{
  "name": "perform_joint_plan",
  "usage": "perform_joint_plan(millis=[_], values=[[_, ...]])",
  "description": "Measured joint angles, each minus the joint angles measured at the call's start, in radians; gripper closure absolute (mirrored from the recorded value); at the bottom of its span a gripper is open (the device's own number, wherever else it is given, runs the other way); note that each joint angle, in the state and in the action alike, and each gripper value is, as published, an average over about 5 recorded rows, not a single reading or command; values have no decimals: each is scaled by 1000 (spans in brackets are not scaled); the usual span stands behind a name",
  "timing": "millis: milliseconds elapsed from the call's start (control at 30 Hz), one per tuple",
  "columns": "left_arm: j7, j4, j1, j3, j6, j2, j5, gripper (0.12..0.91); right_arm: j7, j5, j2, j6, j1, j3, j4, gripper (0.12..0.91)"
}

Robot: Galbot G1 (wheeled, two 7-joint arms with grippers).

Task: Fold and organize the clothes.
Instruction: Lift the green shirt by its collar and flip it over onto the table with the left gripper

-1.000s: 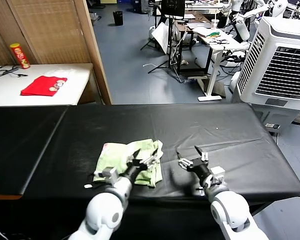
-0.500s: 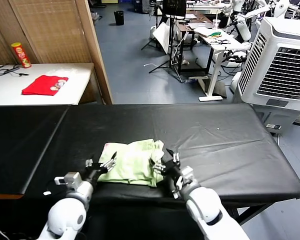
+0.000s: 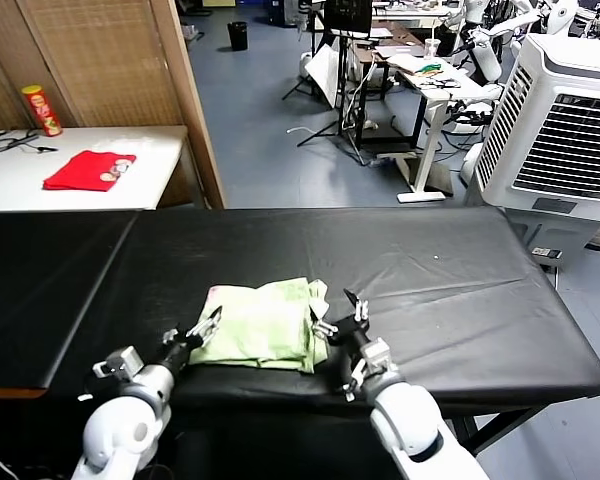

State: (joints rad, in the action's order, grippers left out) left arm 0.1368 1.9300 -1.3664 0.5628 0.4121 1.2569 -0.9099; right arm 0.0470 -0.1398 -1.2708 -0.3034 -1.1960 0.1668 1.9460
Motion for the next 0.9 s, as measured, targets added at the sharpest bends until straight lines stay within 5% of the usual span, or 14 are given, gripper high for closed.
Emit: perform_joint_plan(millis=[233,467,600,900], values=[[26,-33,12,24,22,17,-189,300,-2,-11,-2,18,-25,23,38,227],[29,-43,16,27,27,18,-222,673,-3,-1,-11,25,-35,32,47,227],[27,-26,19,23,14,9,-146,865,-3,11,-13,32,-45,43,51,227],[-22,16,6,52,-31,-68,252,875,13,77,-23,41,-76,75,60,227]])
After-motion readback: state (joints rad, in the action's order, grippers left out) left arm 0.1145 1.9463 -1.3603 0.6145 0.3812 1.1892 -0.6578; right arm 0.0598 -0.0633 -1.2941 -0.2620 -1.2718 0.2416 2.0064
